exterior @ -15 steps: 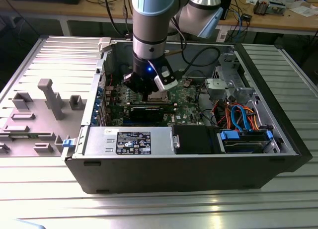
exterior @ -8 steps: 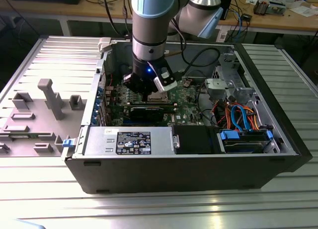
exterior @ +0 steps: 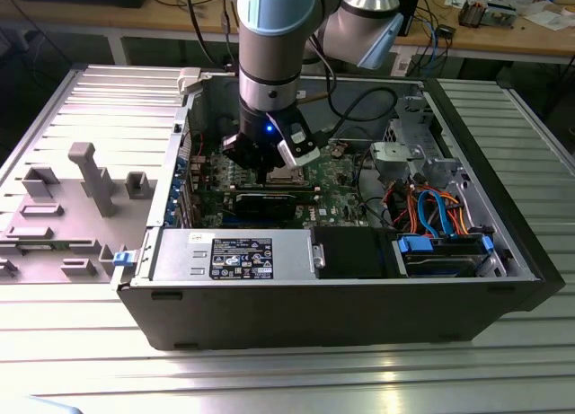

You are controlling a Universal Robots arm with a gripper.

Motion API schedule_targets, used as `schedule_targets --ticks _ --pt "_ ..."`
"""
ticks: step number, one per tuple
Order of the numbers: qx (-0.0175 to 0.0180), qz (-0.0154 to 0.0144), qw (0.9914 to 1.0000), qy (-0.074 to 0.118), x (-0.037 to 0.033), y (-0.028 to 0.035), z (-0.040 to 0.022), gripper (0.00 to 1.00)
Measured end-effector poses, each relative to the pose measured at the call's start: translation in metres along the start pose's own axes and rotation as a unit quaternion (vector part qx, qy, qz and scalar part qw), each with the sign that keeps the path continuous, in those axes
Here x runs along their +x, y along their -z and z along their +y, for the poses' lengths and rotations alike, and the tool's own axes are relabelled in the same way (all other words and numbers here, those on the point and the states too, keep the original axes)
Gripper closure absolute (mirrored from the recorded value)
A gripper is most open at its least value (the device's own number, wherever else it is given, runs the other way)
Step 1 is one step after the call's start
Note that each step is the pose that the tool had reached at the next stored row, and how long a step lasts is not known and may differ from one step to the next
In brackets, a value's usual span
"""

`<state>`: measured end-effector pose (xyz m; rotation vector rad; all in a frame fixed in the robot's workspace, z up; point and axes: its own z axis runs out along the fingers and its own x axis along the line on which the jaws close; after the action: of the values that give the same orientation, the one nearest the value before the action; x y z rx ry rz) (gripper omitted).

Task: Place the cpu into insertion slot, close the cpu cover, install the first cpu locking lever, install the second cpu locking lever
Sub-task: 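Install the second cpu locking lever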

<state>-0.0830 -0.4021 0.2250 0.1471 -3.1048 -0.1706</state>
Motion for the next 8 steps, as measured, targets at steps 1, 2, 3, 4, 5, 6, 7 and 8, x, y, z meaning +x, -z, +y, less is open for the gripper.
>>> schedule_targets --ticks 1,2,3,4,5,6,7,8 --pt "0.0000 0.0000 1.00000 0.000 0.0000 0.0000 0.0000 0.89" --pt "0.0000 0.0000 1.00000 0.000 0.0000 0.0000 0.0000 0.89" --pt "0.0000 0.0000 1.00000 0.000 0.0000 0.0000 0.0000 0.89" --pt "-0.0002 -0.0001 1.00000 0.000 0.0000 -0.0002 -0.0003 0.89" --pt "-0.0003 -0.0001 1.00000 0.000 0.0001 -0.0001 -0.0008 0.89" --pt "-0.0003 0.0000 1.00000 0.000 0.0001 0.0001 -0.0015 0.89" --pt "-0.0005 -0.0001 1.00000 0.000 0.0002 0.0002 -0.0022 0.89" --pt "-0.0005 -0.0001 1.00000 0.000 0.0003 0.0002 -0.0027 0.89"
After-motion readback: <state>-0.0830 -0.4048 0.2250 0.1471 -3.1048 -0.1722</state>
